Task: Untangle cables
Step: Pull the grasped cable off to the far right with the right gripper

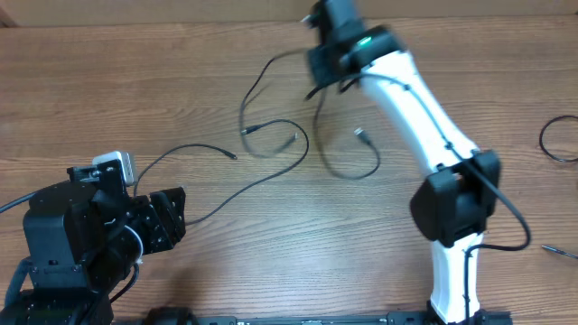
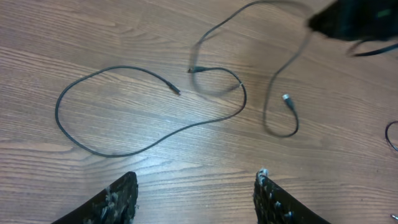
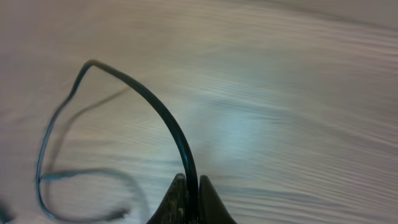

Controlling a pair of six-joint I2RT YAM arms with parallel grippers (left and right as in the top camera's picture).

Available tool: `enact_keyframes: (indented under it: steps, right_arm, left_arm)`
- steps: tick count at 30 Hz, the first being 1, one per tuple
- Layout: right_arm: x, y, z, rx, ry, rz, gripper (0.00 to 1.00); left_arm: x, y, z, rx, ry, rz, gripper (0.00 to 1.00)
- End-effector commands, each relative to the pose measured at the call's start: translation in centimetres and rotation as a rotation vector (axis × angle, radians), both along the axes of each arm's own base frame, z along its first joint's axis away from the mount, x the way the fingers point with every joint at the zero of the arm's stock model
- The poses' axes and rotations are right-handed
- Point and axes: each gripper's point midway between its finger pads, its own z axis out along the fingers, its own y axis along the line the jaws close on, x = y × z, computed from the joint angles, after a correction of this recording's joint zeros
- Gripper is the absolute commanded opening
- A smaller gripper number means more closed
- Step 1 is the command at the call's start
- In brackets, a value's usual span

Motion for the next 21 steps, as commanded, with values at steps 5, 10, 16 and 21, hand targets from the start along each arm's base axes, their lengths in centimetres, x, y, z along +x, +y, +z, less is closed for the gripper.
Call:
enact_keyframes:
  steps: [5, 10, 16, 21]
  right_arm:
    - [2.4, -18.1, 6.3, -0.013, -0.095, -0.358, 0.04]
    - [1.2, -29.7, 6.2, -0.034, -0.086, -0.558, 0.04]
    - [-1.9, -43.5, 7.2, -0.046, -0.153, -0.761, 0.04]
    - [-7.1, -53.4, 7.2, -0.068, -0.174, -0.958, 0.04]
  left_arm:
    - [-0.1, -0.1, 0.8, 0.010, -0.030, -0.018, 0.60]
    - [0.0, -0.2, 0.9, -0.003, -0.035, -0.016, 0.60]
    - [0.7, -1.6, 1.9, -0.058, -0.078, -0.077, 0.60]
    - [0.9, -1.6, 1.7, -0.079, -0.061, -0.063, 0.60]
